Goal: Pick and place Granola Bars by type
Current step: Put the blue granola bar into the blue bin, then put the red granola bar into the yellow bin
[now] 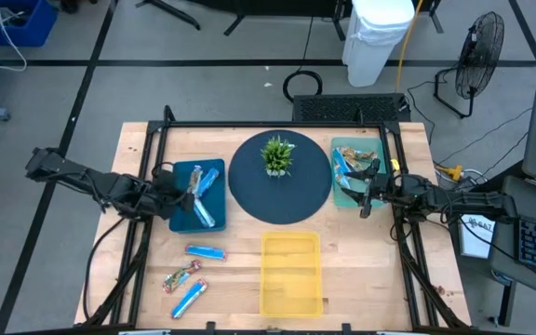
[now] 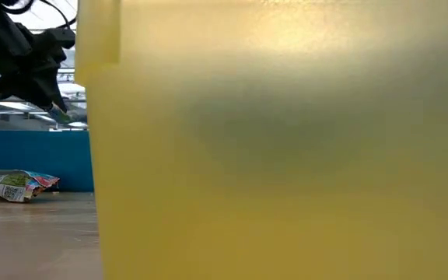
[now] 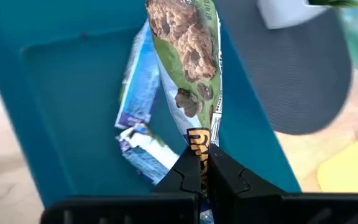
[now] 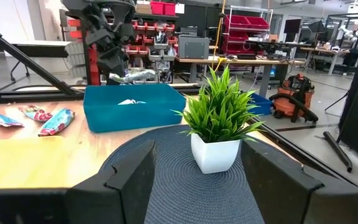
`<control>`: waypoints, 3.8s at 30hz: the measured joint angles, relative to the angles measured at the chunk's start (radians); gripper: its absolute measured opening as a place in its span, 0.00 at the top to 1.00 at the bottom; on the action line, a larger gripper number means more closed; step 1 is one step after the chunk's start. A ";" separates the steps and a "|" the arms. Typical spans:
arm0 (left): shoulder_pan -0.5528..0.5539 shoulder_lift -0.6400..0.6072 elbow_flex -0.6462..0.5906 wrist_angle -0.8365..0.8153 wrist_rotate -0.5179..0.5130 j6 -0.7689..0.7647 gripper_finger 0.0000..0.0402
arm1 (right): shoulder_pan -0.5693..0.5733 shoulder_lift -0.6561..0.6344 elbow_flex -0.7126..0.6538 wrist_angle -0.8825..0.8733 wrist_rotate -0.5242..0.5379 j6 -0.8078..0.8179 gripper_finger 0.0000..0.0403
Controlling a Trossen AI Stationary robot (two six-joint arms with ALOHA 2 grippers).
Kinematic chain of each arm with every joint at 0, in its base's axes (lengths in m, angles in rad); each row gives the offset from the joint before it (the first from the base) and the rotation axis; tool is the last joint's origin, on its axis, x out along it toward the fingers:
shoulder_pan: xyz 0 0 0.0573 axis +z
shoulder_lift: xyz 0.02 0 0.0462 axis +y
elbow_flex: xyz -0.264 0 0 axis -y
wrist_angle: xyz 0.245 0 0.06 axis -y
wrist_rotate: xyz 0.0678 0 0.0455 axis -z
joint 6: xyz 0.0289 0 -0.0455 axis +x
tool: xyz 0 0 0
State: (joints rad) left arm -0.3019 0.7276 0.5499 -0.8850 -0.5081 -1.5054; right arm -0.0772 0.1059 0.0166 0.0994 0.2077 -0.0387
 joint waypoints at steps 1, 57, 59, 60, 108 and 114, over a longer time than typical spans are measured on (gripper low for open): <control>0.013 0.002 0.000 -0.004 0.011 -0.011 0.98 | 0.000 0.000 0.000 0.000 0.000 0.000 0.44; 0.420 0.313 0.002 -0.099 0.350 0.206 0.92 | 0.000 0.000 0.000 0.000 0.000 0.000 0.44; 0.420 0.313 0.002 -0.099 0.351 0.213 0.92 | 0.000 0.000 0.000 0.000 0.000 0.000 0.44; 0.420 0.313 0.002 -0.099 0.351 0.213 0.92 | 0.000 0.000 0.000 0.000 0.000 0.000 0.44; 0.273 0.270 0.224 0.194 0.090 0.790 0.37 | 0.000 0.000 0.000 0.000 -0.001 0.000 0.44; 0.093 0.243 0.259 0.513 0.118 1.222 0.35 | 0.000 0.005 0.000 0.002 0.000 0.000 0.44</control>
State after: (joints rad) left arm -0.2094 0.9707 0.8093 -0.3718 -0.3898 -0.2834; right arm -0.0769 0.1109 0.0169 0.1011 0.2073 -0.0383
